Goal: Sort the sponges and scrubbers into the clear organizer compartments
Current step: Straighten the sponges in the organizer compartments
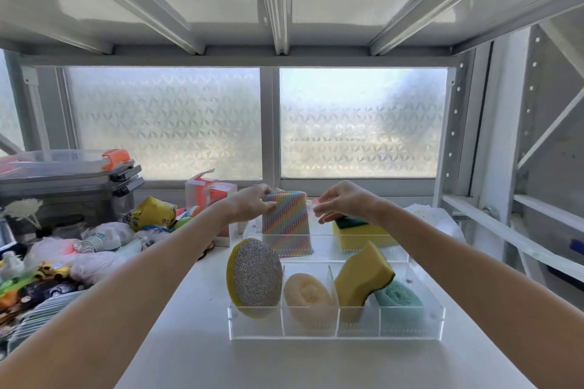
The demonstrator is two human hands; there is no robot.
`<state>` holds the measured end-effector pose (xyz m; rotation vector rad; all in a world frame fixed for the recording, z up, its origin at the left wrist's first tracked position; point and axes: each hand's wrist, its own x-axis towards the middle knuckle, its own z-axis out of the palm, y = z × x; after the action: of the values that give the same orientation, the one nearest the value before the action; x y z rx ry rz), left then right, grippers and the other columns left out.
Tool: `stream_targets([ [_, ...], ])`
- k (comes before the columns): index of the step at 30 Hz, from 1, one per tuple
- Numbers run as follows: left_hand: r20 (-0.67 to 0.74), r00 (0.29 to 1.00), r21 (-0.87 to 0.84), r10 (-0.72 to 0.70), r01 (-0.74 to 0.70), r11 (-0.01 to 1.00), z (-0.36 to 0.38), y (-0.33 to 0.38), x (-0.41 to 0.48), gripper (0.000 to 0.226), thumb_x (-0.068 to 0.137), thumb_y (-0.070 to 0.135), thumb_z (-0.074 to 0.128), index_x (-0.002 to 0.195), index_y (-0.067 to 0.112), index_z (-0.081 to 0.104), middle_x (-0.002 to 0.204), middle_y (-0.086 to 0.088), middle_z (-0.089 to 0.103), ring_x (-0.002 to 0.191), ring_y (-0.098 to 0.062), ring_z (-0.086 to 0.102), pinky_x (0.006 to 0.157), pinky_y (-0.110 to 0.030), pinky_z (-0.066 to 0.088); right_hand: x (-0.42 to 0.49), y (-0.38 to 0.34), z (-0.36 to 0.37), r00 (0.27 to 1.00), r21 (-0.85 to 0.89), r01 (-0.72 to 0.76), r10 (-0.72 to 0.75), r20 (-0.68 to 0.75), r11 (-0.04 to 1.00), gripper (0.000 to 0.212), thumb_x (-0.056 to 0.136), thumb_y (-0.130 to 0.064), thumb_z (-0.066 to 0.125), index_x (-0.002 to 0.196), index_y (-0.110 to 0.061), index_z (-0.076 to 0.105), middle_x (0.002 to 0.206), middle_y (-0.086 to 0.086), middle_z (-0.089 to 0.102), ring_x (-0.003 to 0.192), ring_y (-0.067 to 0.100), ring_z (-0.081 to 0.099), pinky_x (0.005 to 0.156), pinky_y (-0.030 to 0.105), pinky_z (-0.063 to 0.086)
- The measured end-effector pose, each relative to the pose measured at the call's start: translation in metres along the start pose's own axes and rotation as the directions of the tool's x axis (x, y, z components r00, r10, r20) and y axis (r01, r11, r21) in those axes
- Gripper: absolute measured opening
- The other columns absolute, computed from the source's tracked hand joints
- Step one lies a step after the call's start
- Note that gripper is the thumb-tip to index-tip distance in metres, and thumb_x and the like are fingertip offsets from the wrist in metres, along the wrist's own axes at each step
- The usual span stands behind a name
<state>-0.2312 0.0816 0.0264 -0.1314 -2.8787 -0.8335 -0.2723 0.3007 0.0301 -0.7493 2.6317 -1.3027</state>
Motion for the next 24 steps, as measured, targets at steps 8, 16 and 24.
stream_targets([
  [8,0.017,1.0,0.048,0.015,-0.016,0.999,-0.003,-0.001,-0.002,0.034,0.095,0.019,0.051,0.128,0.008,0.051,0.122,-0.014,0.062,0.105,-0.024,0.058,0.088,-0.033,0.043,0.004,-0.019,0.019,0.998,-0.04,-0.047,0.049,0.049,0.998,0.027,0.084,-0.007,0.067,0.099,0.015,0.064,0.106,0.028,0.07,0.088,0.031,0.071,0.083,0.036,0.06],
  [16,0.012,1.0,0.07,-0.01,0.009,0.998,-0.002,0.0,0.002,0.037,0.094,0.019,0.053,0.129,0.007,0.048,0.128,-0.013,0.058,0.1,-0.015,0.051,0.08,-0.025,0.038,0.016,-0.011,0.036,0.999,-0.139,-0.032,0.03,-0.016,0.99,0.024,0.076,-0.005,0.075,0.092,0.012,0.069,0.097,0.02,0.073,0.085,0.03,0.074,0.081,0.041,0.061],
  [24,-0.011,0.999,0.209,-0.037,0.039,0.977,-0.007,0.006,-0.001,0.051,0.095,0.022,0.051,0.141,0.007,0.034,0.139,-0.018,0.047,0.12,-0.028,0.05,0.1,-0.039,0.043,-0.002,-0.017,0.012,1.0,-0.157,0.023,-0.025,-0.013,0.987,0.031,0.079,-0.011,0.075,0.095,0.014,0.067,0.094,0.021,0.073,0.078,0.025,0.075,0.078,0.036,0.062],
])
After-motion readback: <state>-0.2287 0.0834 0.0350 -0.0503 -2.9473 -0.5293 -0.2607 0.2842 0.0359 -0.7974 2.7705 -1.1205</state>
